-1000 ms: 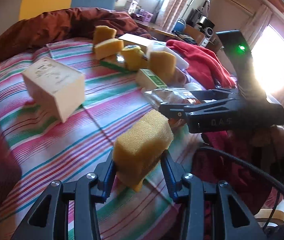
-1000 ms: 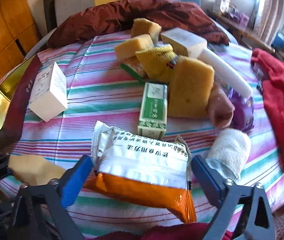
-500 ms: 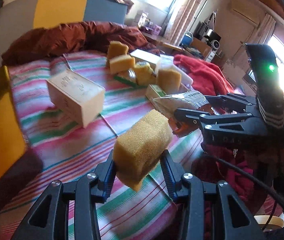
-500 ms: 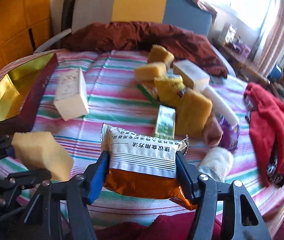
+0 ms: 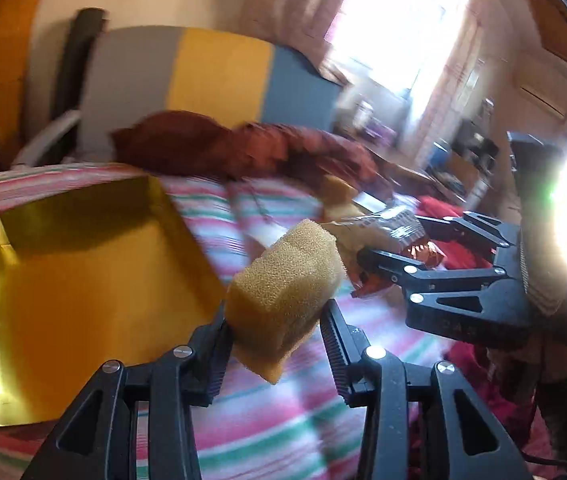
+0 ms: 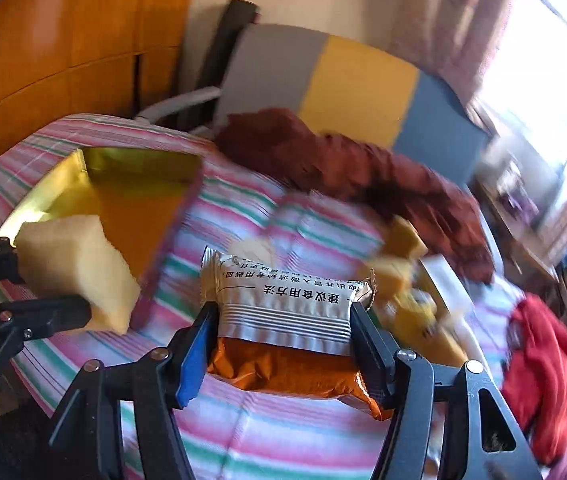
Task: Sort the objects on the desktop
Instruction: 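Carry sponge and snack bag to the gold tray and open both tools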
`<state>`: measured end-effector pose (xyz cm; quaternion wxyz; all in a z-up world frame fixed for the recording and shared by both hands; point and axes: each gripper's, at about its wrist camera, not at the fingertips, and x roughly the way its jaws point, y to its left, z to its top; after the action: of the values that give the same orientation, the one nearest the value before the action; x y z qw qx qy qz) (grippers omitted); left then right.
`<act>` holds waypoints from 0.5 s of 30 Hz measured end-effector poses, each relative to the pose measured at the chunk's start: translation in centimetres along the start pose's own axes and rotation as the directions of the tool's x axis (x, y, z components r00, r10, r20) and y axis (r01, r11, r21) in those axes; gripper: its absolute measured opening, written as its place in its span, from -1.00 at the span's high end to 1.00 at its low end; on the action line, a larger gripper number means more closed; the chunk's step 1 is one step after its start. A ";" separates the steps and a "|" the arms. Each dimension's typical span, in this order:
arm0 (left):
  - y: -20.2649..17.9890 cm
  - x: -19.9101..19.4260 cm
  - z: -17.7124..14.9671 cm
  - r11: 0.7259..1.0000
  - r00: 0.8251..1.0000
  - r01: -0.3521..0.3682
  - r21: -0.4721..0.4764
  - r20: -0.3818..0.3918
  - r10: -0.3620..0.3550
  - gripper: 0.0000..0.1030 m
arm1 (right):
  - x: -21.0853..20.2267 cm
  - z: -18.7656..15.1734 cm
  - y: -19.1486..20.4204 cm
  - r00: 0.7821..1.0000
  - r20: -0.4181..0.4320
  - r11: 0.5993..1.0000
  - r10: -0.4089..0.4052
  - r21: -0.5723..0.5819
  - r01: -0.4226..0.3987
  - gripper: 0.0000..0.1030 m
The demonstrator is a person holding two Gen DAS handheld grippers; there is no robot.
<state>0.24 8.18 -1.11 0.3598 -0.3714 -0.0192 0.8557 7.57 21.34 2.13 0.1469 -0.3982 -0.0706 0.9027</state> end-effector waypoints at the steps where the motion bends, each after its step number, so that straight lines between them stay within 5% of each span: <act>1: 1.0 -0.4 0.2 1.000 1.000 -0.027 -0.014 0.007 0.027 0.16 | 0.2 1.0 1.0 1.000 0.014 1.000 0.011 -0.021 -0.011 -0.24; 8: 8.4 -2.2 0.4 0.964 0.972 -0.229 -0.136 0.015 0.233 0.16 | 2.6 6.5 8.4 0.992 0.075 0.985 0.101 -0.146 -0.089 -0.24; 15: 14.3 -2.1 0.1 0.910 0.937 -0.347 -0.229 -0.035 0.348 0.16 | 6.5 9.6 13.9 0.980 0.046 0.967 0.193 -0.180 -0.182 -0.24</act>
<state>-7.44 -3.69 -4.05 0.1561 -0.4055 -0.0537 0.8991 -6.57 10.18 0.64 0.0233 -0.3858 -0.1162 0.9149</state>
